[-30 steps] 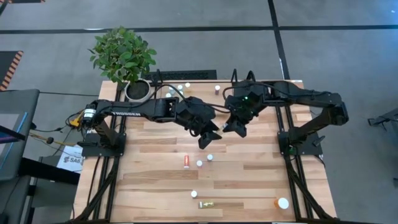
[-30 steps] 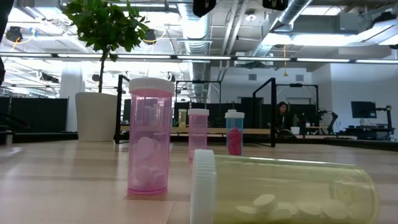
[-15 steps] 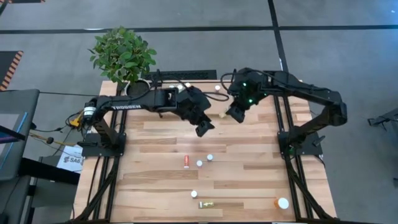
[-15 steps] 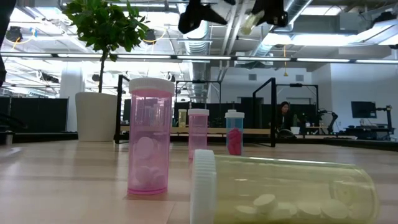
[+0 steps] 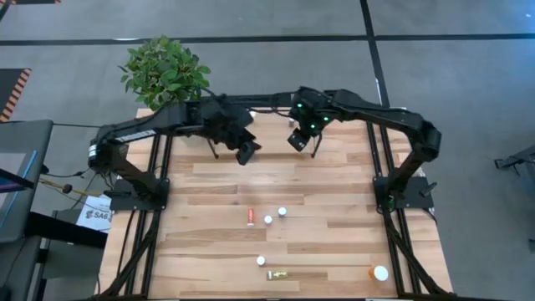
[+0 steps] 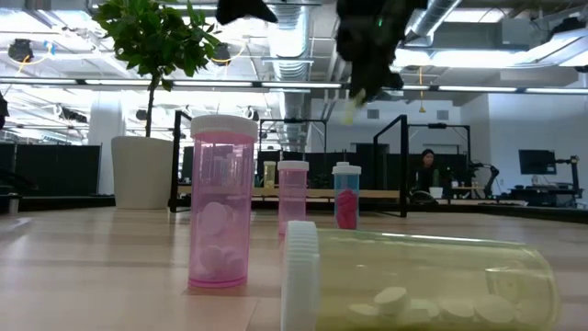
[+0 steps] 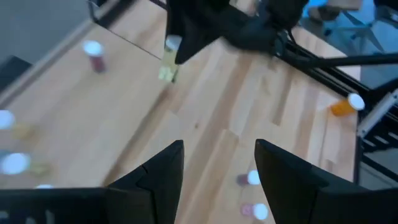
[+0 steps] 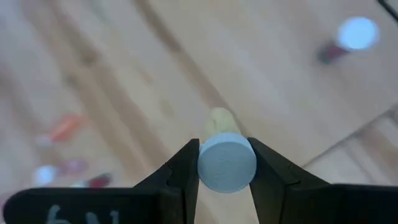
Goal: Pick and place medicine bottles onto shelf by color
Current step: Put the yellow pill bottle on the shelf
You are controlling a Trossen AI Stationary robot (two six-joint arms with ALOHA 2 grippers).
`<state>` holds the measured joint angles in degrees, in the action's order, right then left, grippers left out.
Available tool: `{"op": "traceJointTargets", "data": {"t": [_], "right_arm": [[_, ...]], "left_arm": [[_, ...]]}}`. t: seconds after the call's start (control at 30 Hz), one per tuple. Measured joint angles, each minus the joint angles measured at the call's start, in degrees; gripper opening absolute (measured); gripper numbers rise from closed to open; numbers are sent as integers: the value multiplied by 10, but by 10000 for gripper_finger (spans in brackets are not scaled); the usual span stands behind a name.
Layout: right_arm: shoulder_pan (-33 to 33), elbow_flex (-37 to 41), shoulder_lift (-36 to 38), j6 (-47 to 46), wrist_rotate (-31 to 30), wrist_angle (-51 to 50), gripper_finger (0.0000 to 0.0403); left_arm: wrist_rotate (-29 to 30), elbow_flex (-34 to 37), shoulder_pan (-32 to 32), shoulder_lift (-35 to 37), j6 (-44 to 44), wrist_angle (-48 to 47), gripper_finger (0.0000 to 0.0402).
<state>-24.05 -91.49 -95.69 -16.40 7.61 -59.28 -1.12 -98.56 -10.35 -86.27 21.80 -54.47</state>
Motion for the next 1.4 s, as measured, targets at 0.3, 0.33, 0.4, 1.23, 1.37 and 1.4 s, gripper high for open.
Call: {"op": "traceJointTargets", "data": {"t": [0.3,0.33,0.4,1.23,1.37,1.4], "right_arm": [[-21,0,-84,-33,-74,-2,129],[-21,0,-90,-39,-81,0,129],[-20,-1,-102,-50,-93,-2,129],[-4,-22,-115,365,-141,9,129],[-4,-21,-115,399,-162,8,129],[-6,-21,-115,406,-168,8,129]], "left_arm": [[51,0,1,63,-43,-1,183],[56,0,1,68,-51,-1,183],[63,0,1,75,-66,-1,183],[65,0,-34,74,-101,5,183],[65,0,-34,74,-101,6,183],[65,0,-34,74,-101,7,183]]}}
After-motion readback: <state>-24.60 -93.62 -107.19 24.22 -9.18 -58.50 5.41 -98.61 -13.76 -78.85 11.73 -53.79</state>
